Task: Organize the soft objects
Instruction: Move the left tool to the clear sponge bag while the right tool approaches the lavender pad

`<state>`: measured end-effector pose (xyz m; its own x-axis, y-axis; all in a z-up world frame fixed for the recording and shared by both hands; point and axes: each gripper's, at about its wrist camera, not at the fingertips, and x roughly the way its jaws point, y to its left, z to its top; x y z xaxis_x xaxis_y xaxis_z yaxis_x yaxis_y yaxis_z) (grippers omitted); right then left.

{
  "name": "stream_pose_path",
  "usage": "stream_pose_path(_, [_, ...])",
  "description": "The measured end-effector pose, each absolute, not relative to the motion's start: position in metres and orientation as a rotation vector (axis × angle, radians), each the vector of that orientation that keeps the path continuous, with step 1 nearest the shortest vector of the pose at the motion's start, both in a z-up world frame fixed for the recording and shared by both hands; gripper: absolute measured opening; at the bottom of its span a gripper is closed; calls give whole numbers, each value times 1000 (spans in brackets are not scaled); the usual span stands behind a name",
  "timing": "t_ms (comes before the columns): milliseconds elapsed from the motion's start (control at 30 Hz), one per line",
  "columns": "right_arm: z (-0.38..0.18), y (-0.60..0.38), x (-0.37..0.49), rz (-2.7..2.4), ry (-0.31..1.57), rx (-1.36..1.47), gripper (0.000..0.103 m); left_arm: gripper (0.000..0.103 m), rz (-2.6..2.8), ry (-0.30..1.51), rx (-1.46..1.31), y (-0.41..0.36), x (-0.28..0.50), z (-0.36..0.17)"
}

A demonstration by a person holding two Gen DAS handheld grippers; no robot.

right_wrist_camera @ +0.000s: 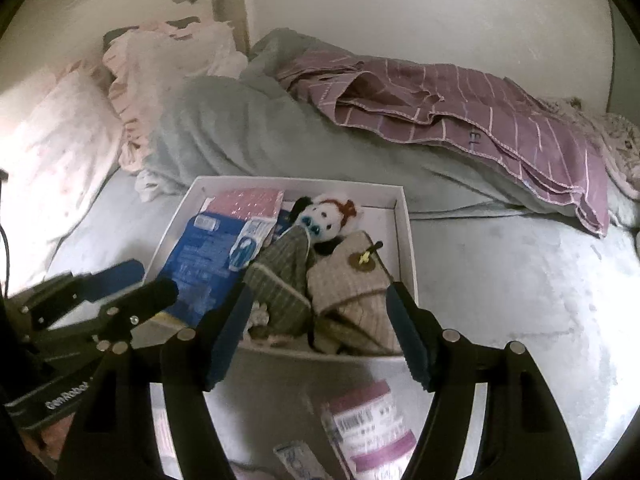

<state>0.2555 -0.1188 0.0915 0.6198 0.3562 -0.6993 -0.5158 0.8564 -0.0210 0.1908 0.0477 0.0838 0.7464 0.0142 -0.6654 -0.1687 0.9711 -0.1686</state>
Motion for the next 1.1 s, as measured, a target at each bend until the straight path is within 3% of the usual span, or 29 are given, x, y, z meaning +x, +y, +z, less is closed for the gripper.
stream_pose_path(767, [41, -133, 159, 455, 610, -409, 72, 45, 108, 782, -143, 18, 124, 33])
stream_pose_path(1100, [24, -155, 163, 594, 790, -241, 73, 45, 88, 761, -245, 44, 103, 19])
